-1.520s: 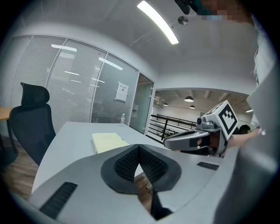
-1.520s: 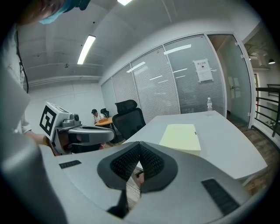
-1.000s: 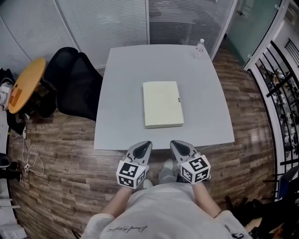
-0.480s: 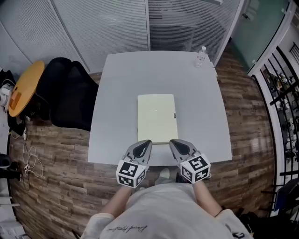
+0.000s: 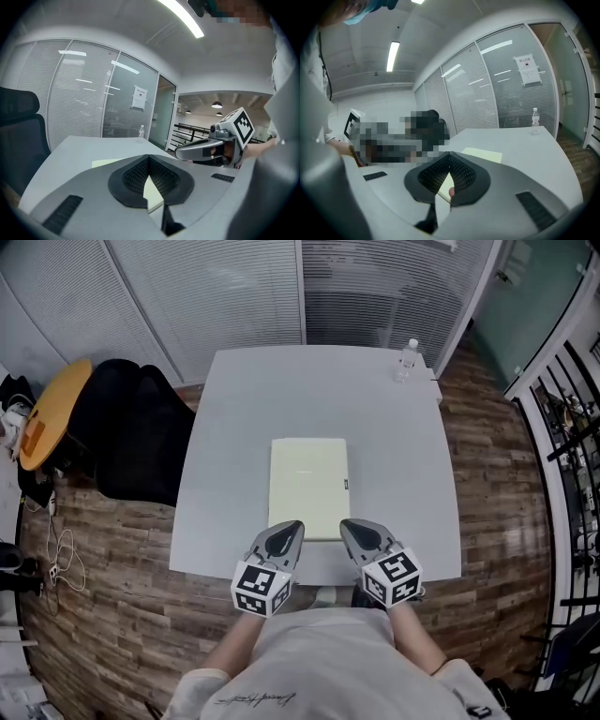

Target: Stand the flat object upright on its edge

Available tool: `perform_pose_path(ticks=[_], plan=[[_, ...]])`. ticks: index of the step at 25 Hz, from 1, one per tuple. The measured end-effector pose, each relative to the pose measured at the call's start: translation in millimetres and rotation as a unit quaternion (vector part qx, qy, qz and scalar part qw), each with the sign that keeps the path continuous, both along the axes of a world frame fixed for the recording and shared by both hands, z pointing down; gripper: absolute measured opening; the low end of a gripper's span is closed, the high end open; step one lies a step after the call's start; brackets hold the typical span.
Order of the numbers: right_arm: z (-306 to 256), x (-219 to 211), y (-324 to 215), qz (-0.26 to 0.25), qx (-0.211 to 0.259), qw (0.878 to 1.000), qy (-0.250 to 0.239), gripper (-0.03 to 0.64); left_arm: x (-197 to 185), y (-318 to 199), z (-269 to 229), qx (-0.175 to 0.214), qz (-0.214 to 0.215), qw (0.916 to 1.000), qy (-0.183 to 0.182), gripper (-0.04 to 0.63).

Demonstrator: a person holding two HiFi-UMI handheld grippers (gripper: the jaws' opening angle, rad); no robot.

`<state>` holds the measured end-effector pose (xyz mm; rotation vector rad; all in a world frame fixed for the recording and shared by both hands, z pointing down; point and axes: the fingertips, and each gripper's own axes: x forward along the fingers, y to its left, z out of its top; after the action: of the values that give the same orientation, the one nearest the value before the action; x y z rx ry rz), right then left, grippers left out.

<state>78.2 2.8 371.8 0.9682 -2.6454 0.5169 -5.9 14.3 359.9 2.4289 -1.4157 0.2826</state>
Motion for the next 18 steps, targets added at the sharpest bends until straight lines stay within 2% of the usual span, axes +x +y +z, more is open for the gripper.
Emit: perform_pose_path(ticks=[7,18], plan=[[-1.8,-7.4,-5.9,0.005,-0.003,1.0,-0.004,0.025,-5.8,-7.4,-4.1,0.002,0.007,1.0,0.002,0.012],[-2.5,-21.5,-13.6,0.042,-0.008,0.999,-0.006,0.025,-26.0,-20.6,-8.5,0.002,0.038,0.9993,0.004,0.011]])
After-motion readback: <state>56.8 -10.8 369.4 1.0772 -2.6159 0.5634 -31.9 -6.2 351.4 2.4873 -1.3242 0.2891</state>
